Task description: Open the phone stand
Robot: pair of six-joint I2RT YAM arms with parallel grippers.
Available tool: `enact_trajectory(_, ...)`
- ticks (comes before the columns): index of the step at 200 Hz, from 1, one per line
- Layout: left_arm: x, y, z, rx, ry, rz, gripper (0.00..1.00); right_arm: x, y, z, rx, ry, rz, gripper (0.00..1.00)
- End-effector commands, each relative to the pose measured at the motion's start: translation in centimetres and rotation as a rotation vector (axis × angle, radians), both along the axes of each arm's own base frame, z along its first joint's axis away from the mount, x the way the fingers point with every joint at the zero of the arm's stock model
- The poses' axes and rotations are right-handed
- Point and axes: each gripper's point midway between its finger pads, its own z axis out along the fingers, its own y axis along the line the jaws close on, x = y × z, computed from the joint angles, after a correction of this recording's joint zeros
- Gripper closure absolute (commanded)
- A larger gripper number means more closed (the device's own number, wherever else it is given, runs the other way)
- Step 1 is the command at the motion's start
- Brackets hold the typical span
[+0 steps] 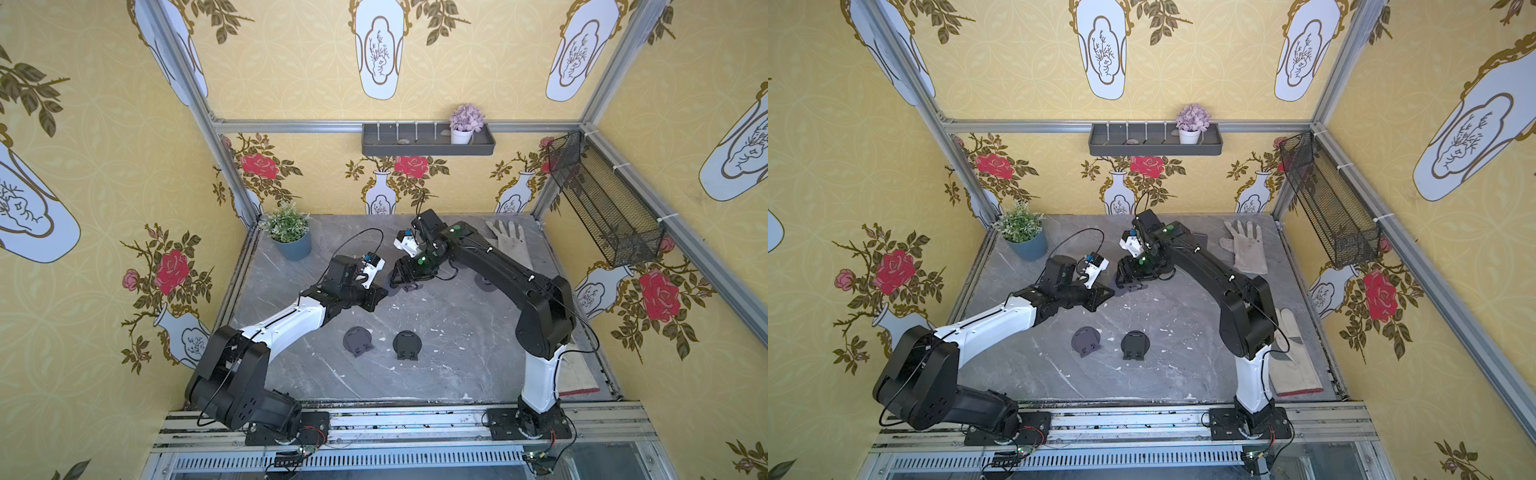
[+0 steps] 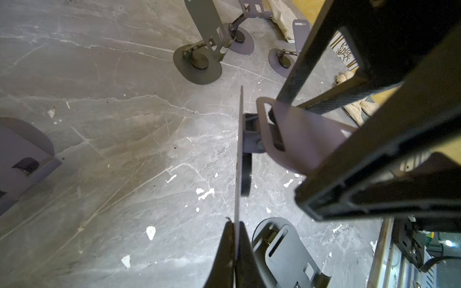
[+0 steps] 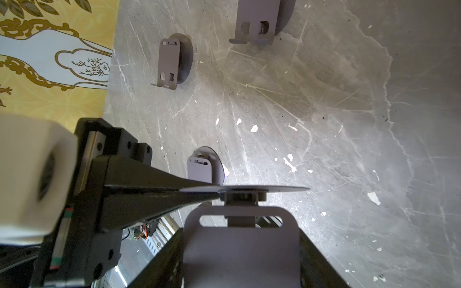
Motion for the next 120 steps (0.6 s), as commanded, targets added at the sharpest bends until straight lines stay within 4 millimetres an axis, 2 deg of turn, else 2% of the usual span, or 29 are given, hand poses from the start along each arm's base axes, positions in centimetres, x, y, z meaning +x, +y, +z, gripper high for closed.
enact_trajectory(1, 0.2, -0.8, 1.3, -0.042, -0.048, -0.022, 1.0, -0.1, 1.1, 0.4, 0.024, -0.002, 0.02, 0.36)
enact_trajectory(20, 0.1, -0.9, 1.4, -0.049, -0.048, -0.025, 1.0, 0.0, 1.4, 0.2, 0.001, -0.022, 0.021, 0.36)
enact_trajectory(60, -0.1, -1.1, 1.3, -0.052, -0.043, -0.028, 1.0, 1.0, 1.2, 0.3, -0.026, -0.053, -0.016, 0.47)
enact_trajectory(81, -0.2, -1.2, 1.3, -0.066, -0.031, -0.024, 1.0, 1.9, 0.6, 0.6, -0.065, -0.096, -0.055, 0.51)
enact_trajectory(120, 0.1, -1.6, 1.7, -0.125, 0.014, 0.008, 1.0, 3.5, -1.0, 1.0, -0.147, -0.18, -0.133, 0.5)
